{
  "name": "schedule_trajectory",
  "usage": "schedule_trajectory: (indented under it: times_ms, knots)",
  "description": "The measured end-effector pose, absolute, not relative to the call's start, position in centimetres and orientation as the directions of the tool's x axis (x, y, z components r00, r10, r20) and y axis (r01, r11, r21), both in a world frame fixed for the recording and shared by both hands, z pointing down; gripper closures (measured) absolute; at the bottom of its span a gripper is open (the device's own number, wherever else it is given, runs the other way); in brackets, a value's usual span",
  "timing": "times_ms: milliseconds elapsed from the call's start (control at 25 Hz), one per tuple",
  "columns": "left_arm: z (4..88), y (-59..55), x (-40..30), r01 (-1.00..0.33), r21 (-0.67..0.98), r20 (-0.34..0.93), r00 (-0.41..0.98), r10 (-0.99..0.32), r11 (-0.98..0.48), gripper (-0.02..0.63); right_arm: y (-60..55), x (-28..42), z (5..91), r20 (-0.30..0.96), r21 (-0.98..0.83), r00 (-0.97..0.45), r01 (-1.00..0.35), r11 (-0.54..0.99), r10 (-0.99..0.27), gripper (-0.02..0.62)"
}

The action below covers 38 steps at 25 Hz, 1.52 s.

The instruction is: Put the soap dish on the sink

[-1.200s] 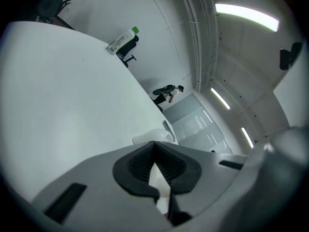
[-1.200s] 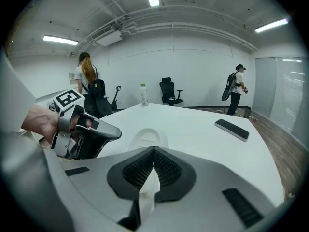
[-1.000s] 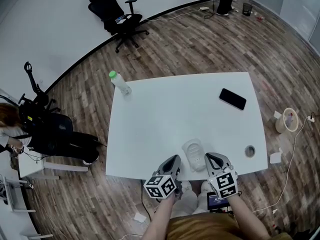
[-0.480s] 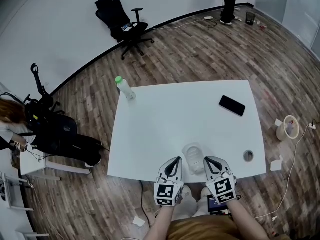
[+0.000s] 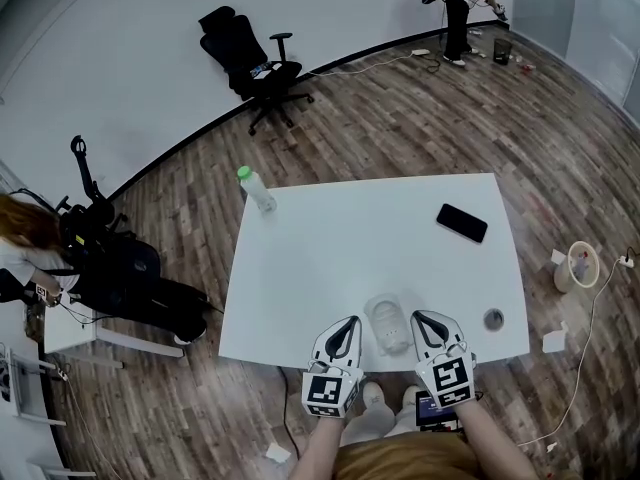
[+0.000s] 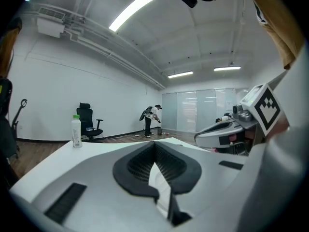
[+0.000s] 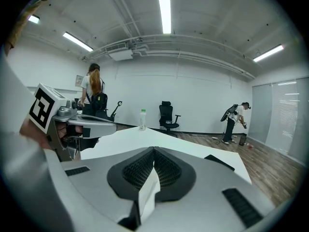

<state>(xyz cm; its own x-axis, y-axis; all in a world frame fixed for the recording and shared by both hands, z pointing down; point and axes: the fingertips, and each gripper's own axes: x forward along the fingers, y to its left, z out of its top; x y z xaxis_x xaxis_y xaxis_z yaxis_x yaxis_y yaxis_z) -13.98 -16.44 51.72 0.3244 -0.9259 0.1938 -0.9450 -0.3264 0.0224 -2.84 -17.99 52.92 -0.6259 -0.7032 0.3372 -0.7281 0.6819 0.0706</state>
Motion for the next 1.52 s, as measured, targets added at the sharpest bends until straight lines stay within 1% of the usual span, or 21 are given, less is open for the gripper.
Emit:
schedule_trajectory:
  times_ms: [200,320,520,760,960,1160,1520]
  knots:
    - [49.2,-16.5,-14.5,-0.956,-0.027,0.173,0.283,-0.943,-0.292,0.600,-18.3,-1.9,50.8,0.260,0.052,-0.619,-0.757,0.651,-0.741,0.586]
    - [47.7,-16.7,-15.2,-0.967,-0.039,0.149,0.244,-0.958,-0.253,0.600,-18.4,-1.6,49.8,0.242,0.063,-0.608,-0.768,0.638,-0.756,0.586]
    - [44.4,-16.4,-17.5,-0.981,-0.078,0.094,0.169,-0.981,-0.176,0.600,-18.8,-0.4,46.0,0.130,0.070,-0.540,-0.831,0.551,-0.831,0.586]
    - [42.2,-16.5,-19.3,-0.987,-0.090,0.048,0.130,-0.990,-0.134,0.600,-19.7,1.3,42.8,0.066,0.032,-0.501,-0.863,0.504,-0.863,0.586]
    - [41.4,-16.6,-19.2,-0.988,-0.086,0.033,0.125,-0.992,-0.127,0.600,-19.8,2.4,41.1,0.036,0.059,-0.482,-0.873,0.483,-0.875,0.586]
    - [40.0,-16.8,-18.8,-0.987,-0.100,0.022,0.124,-0.992,-0.126,0.600,-19.9,2.7,40.2,0.027,0.081,-0.491,-0.867,0.492,-0.871,0.588]
    - [40.1,-16.9,-18.6,-0.986,-0.107,0.028,0.126,-0.992,-0.129,0.600,-20.0,3.0,40.2,0.015,0.071,-0.488,-0.870,0.488,-0.873,0.588]
